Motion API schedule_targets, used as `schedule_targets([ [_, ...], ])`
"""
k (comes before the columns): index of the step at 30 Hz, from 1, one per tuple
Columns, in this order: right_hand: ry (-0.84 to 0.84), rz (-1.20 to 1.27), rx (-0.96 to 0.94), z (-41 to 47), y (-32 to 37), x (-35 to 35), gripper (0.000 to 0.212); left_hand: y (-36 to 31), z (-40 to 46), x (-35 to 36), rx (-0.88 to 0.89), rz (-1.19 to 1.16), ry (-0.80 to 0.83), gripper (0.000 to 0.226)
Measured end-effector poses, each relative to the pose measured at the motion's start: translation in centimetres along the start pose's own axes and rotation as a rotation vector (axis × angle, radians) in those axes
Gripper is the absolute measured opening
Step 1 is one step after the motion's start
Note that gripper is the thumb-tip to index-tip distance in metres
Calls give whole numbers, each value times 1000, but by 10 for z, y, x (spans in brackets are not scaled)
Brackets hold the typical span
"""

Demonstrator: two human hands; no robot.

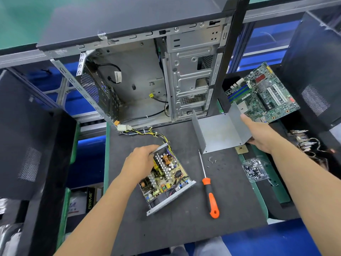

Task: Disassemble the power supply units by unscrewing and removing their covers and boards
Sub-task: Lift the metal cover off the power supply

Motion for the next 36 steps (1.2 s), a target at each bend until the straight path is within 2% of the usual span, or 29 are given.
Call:
schedule_targets([
  [6, -7, -60, -58, -1, -2, 11, 57, -1, 0, 0, 6, -7, 3, 43],
  [10, -98, -148, -124, -8, 0, 9, 84, -1, 0, -1, 10, -5, 2, 44],
  [11, -157, -231, -147, -12, 2, 7, 82, -1, 0, -1, 15, -8, 2, 44],
  [14, -468, -531, -263, -33, 11, 7, 50, -1, -1, -3, 33, -23, 5, 42],
  [16, -641, -547, -464, -58, 17, 16, 31, -1, -2, -4, 43, -35, 1, 40],
  [17, -656, -535, -590, -71, 18, 25, 24, -1, -2, -5, 47, -39, -3, 39],
  [19, -586, -524, -749, -98, 12, 49, 19, 0, -2, -6, 48, -52, -16, 36],
  [23, -429, -603, -776, -135, -22, 93, 31, 4, -6, -8, 53, -89, -34, 30],
  [28, -214, -770, -536, -136, -66, 121, 27, 10, -17, -11, 64, -106, -82, 31],
  [31, -116, -858, -379, -135, -77, 132, 33, 19, -23, -11, 77, -110, -150, 31],
  [33, -74, -821, -287, -134, -80, 134, 36, 22, -30, -11, 122, -91, -240, 29],
  [36, -27, -769, -220, -132, -79, 136, 26, 13, -50, -14, 250, -58, -460, 19],
])
Point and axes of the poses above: each hand's wrist, its own z-axis towards the middle knuckle, its own x-axis out of the palm, y = z × x, the point moved 4 cm from there along z, towards the middle knuckle, and after that the axes turned 5 degrees about -z, right-handed, at the moved point
